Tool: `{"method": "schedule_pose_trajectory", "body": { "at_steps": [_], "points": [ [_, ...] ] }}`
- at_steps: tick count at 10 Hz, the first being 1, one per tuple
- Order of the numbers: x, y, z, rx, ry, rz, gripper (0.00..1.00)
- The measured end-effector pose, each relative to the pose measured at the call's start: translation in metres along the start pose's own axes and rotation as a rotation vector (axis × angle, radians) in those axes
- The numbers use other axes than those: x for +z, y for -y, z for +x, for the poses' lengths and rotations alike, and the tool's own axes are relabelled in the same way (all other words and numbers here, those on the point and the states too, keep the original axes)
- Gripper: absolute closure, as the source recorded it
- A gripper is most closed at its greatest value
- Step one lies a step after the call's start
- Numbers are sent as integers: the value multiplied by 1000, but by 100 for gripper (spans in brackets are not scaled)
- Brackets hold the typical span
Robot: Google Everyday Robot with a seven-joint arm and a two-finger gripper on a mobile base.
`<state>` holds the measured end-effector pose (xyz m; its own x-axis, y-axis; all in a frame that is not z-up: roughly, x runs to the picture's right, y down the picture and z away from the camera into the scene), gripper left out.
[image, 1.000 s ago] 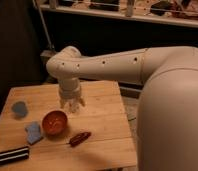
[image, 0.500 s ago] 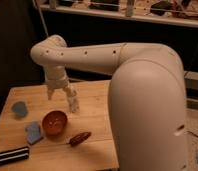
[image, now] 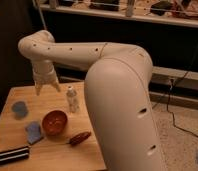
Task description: Knock the bottle over
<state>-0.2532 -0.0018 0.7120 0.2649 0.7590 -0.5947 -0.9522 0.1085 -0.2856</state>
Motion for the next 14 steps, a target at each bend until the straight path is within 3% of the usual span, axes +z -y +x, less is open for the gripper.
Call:
{"method": "schedule_pose_trajectory", "body": {
  "at_steps": [5, 7, 9, 12, 13, 14],
  "points": [
    [15, 8, -24, 36, 3, -124, 35],
    [19, 19, -28, 43, 1, -131, 35],
    [25, 47, -28, 54, 0, -51, 35],
    [23, 95, -25, 111, 13, 228, 35],
    [20, 98, -24, 120, 21, 292, 35],
    [19, 94, -23, 123, 24, 321, 35]
  ]
}}
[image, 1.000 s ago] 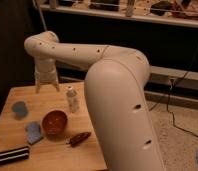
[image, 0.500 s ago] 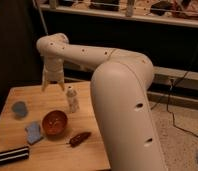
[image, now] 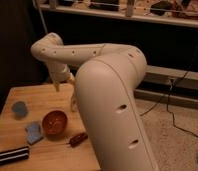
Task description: Knock the bottle over
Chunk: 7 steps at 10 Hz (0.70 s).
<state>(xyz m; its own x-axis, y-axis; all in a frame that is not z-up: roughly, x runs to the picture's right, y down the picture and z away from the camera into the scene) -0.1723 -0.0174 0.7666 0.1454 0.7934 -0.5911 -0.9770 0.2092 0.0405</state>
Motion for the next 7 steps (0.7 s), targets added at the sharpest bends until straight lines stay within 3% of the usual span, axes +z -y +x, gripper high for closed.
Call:
{"method": "schedule_pose_trajectory", "body": {
  "at_steps": [2, 3, 7],
  "points": [
    [-5, -16, 6, 0, -8, 0, 35],
    [-5, -22, 10, 9, -26, -18, 35],
    [-3, -28, 15, 41, -64, -139, 35]
  ]
}}
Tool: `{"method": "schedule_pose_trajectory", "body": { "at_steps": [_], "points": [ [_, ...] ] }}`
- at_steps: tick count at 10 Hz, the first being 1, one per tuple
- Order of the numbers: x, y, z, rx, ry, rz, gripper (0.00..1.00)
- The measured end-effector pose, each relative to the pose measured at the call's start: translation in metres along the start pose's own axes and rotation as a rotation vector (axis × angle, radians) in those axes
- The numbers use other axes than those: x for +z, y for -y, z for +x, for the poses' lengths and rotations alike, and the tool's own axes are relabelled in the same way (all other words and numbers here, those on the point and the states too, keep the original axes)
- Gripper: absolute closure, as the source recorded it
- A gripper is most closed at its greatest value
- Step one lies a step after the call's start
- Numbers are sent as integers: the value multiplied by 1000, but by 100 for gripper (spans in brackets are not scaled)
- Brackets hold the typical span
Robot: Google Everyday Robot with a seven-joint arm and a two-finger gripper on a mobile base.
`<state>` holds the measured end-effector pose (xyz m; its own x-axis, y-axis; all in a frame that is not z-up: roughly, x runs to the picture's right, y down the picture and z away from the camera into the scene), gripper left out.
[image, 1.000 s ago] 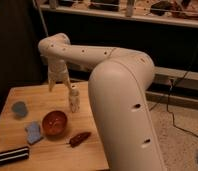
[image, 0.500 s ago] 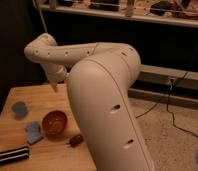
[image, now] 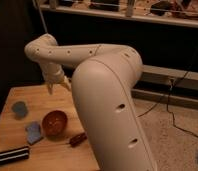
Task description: Knock the bottle over
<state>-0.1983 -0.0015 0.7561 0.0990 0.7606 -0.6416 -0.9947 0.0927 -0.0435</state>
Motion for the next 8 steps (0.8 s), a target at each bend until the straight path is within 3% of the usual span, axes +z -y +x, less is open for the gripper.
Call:
{"method": "schedule_pose_trajectory", "body": {
  "at_steps": [8],
  "points": [
    [0, -3, 0, -5, 1, -2, 35]
  ]
}}
